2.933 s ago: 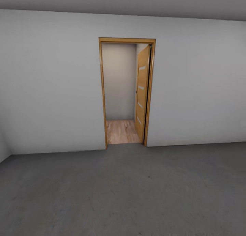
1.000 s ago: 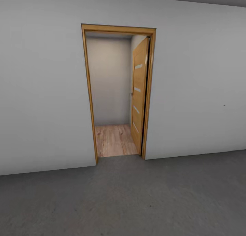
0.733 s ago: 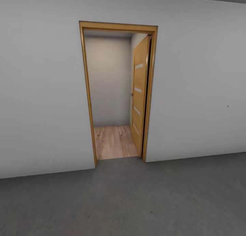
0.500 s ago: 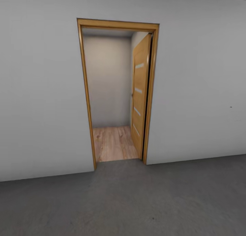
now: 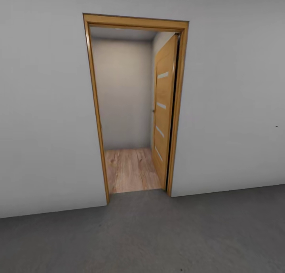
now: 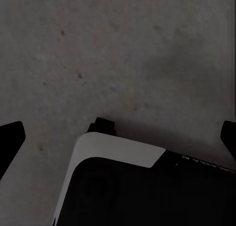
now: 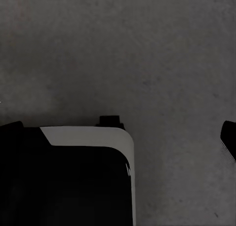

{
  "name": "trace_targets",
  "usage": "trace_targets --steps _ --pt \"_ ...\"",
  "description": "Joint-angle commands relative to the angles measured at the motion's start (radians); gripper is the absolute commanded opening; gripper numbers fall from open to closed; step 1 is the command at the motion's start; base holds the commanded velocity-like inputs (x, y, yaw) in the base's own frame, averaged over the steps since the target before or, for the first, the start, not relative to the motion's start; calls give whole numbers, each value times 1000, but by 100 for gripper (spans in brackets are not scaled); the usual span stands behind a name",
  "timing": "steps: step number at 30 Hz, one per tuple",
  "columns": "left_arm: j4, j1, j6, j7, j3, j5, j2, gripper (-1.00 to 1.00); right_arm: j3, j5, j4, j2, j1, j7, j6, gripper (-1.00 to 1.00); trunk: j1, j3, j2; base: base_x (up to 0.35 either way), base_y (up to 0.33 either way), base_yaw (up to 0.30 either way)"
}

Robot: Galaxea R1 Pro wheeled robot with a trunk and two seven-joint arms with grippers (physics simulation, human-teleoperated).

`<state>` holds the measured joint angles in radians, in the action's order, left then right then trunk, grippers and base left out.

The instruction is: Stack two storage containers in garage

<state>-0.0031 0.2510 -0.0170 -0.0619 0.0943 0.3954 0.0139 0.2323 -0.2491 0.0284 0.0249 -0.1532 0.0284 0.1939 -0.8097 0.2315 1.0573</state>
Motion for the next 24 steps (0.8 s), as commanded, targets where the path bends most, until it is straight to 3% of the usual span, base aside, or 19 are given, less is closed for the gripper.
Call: trace_targets --steps 1,24 --pt "0 1 -2 -2 9 7 0 100 9 -8 3 0 -2 1 6 100 -1 1 1 321 0 0" --pt "0 1 -4 -2 9 8 0 100 9 -9 3 0 -1 1 6 100 -1 1 1 321 0 0"
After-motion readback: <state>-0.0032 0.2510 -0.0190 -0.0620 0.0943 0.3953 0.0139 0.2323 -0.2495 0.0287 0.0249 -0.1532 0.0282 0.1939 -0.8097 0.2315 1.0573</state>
